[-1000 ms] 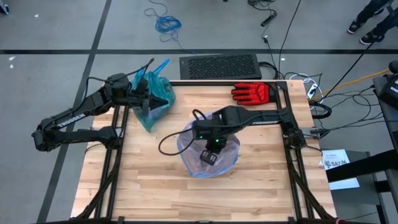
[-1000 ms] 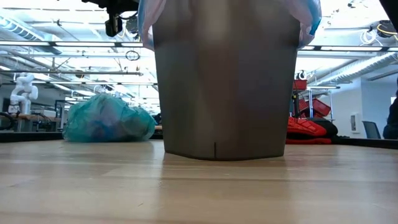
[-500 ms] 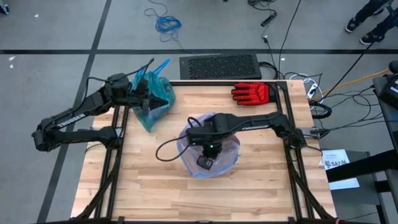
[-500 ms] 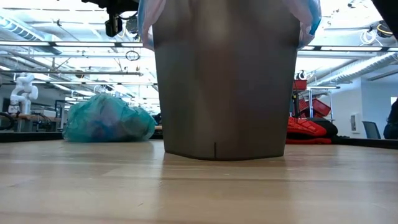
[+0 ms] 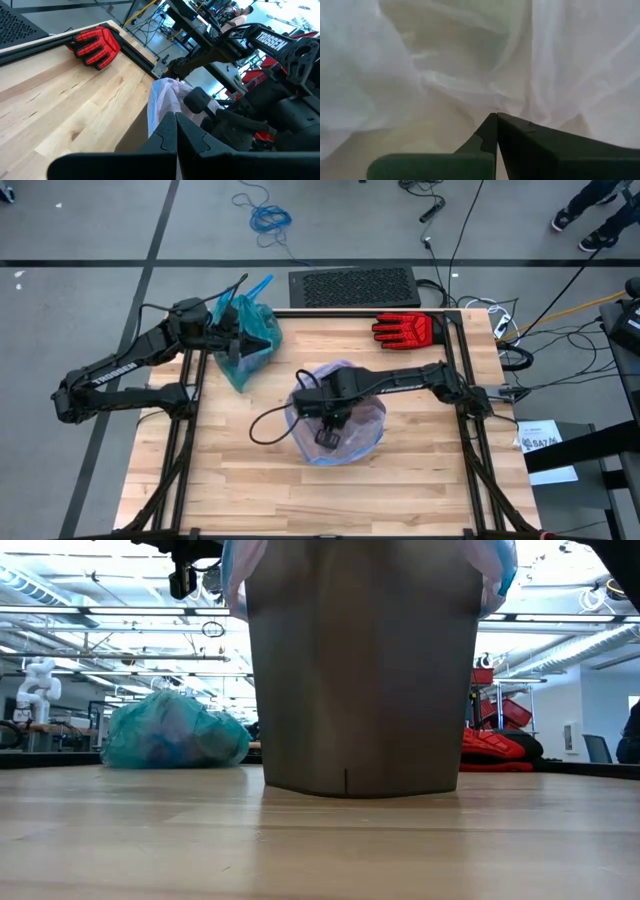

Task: Place trash/remove bag and relplace
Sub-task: Insert the new pink trash bag into the trash bin

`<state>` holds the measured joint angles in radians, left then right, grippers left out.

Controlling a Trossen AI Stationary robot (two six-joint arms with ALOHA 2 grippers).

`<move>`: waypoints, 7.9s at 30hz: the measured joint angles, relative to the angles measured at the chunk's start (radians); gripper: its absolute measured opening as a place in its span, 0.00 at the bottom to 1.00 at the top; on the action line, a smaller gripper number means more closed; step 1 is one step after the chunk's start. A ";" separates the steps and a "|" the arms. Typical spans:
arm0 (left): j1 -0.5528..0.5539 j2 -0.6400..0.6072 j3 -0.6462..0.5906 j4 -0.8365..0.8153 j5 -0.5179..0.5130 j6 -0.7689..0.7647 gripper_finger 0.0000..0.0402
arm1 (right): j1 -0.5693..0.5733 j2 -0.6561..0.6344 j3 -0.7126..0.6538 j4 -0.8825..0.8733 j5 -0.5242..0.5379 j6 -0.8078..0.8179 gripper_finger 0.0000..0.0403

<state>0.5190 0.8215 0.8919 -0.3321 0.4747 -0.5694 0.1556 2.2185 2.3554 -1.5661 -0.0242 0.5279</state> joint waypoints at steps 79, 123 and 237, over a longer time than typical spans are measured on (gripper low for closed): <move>-0.070 0.067 -0.220 0.146 0.143 -0.068 0.00 | -0.016 0.052 -0.142 0.203 0.096 -0.252 0.00; -0.180 0.415 -0.249 0.455 0.148 -0.101 0.00 | -0.022 0.050 -0.142 0.273 0.075 -0.263 0.00; -0.179 0.414 -0.248 0.446 0.134 -0.077 0.00 | -0.039 -0.037 -0.127 0.240 0.079 -0.281 0.00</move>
<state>0.3397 1.2350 0.6441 0.1143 0.6086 -0.6464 0.1169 2.1810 2.2284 -1.3265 0.0550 0.2467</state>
